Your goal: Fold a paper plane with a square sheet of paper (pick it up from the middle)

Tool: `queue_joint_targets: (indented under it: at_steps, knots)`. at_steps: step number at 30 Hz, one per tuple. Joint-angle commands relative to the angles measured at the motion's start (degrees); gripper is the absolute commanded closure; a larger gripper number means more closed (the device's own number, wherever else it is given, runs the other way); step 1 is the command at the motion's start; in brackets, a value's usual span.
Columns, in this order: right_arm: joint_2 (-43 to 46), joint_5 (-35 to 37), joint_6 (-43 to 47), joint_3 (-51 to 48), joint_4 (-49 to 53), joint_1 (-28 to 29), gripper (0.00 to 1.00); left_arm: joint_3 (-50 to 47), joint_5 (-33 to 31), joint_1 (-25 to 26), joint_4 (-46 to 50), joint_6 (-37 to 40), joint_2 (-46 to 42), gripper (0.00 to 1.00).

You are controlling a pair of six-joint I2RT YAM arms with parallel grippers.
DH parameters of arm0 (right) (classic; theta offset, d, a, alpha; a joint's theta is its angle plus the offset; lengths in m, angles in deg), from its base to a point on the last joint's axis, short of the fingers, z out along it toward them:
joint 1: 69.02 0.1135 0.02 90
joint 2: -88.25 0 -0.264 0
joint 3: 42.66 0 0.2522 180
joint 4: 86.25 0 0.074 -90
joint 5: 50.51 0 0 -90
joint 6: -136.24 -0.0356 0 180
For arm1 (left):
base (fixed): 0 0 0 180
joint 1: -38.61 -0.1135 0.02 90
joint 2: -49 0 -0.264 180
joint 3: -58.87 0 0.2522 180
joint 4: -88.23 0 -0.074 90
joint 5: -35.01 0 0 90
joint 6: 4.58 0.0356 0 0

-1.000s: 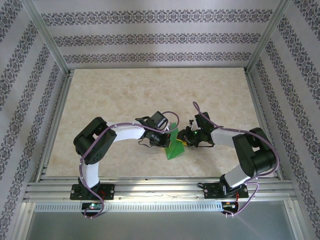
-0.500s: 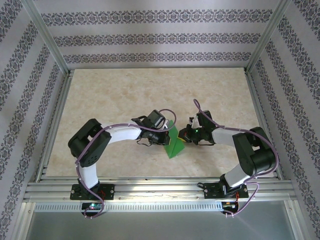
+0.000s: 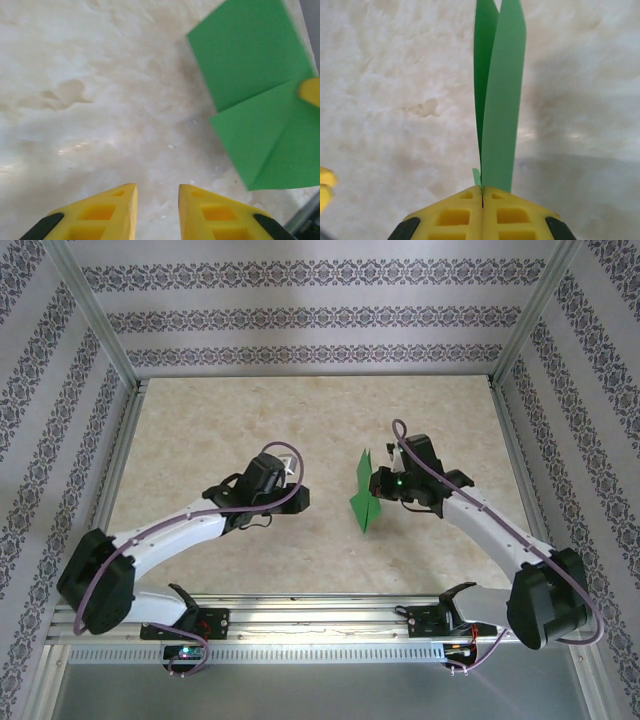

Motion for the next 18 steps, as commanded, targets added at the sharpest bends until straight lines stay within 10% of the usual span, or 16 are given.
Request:
queue_joint_targets:
  at_steps: [1,10,18]
  knots:
    - [-0.14,20.98,8.84,6.55,14.98,4.3,1.0,-1.75,-5.94,-1.75,1.79,1.37,-3.56,0.7]
    - [-12.06,53.82,15.01,19.66,24.24,16.06,1.0,-7.42,-8.22,-8.16,3.02,0.29,-10.8,0.73]
    - [-27.94,52.64,8.46,25.94,26.65,25.15,1.0,-11.8,-15.17,-11.67,8.98,-3.5,-21.81,0.73]
